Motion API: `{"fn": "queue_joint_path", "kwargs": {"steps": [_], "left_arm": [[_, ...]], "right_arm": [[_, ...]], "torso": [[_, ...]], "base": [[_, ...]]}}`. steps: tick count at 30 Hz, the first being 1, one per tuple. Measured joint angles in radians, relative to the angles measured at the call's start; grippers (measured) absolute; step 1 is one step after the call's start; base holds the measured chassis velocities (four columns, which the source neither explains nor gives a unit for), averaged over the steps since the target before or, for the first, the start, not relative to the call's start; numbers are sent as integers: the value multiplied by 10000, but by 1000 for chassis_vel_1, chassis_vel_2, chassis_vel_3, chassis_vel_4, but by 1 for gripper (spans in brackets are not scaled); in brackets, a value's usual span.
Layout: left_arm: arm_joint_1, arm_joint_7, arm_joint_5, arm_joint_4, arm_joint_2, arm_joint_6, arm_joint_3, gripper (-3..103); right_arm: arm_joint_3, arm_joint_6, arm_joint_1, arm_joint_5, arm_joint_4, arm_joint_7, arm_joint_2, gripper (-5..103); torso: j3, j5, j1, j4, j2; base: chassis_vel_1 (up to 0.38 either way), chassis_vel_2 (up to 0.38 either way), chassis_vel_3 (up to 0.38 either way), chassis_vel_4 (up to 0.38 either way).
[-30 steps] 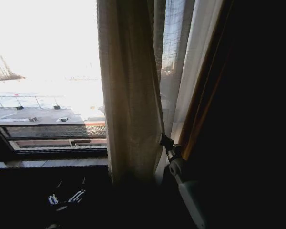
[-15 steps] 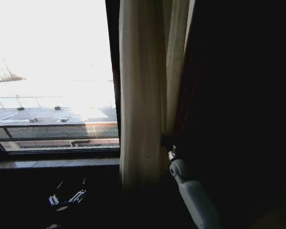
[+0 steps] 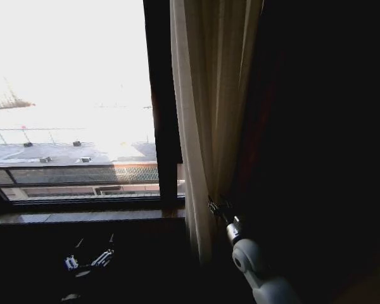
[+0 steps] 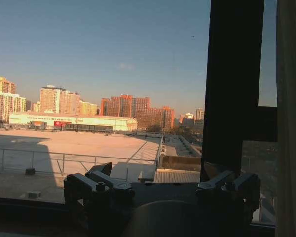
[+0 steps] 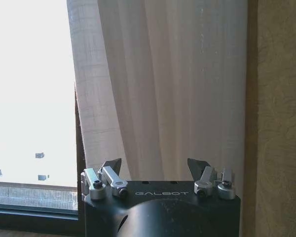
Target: Open the curtains by pulling them apart, changing their state from closed to fully open.
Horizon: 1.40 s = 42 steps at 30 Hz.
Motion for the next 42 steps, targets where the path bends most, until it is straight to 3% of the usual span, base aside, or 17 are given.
{"fn": "queue_joint_path", "kwargs": {"steps": [6, 9, 23, 37, 42], "left_arm": [[-25, 0, -25, -10, 11, 8, 34, 100], [-30, 0, -25, -22, 12, 11, 35, 100], [18, 6, -3, -81, -35, 14, 39, 100], [31, 8, -3, -100, -27, 12, 31, 100], [17, 10, 16, -59, -67, 12, 49, 100]], "right_arm": [[27, 113, -549, -901, 445, -284, 212, 96], [19, 171, -523, -1075, 313, -299, 255, 100], [-143, 265, -410, -1219, 109, -297, 361, 100], [-216, 294, -440, -1432, 85, -328, 357, 100], [-260, 708, -428, -1980, -214, -579, 390, 100]], "torso": [[0, 6, 0, 1, 0], [1, 6, 0, 1, 0], [1, 6, 0, 0, 0], [2, 5, 1, 1, 0], [1, 1, 1, 1, 1]], "base": [[0, 0, 0, 0], [0, 0, 0, 0], [65, 45, -69, -60], [261, 283, -264, -287], [301, 326, -305, -334]]}}
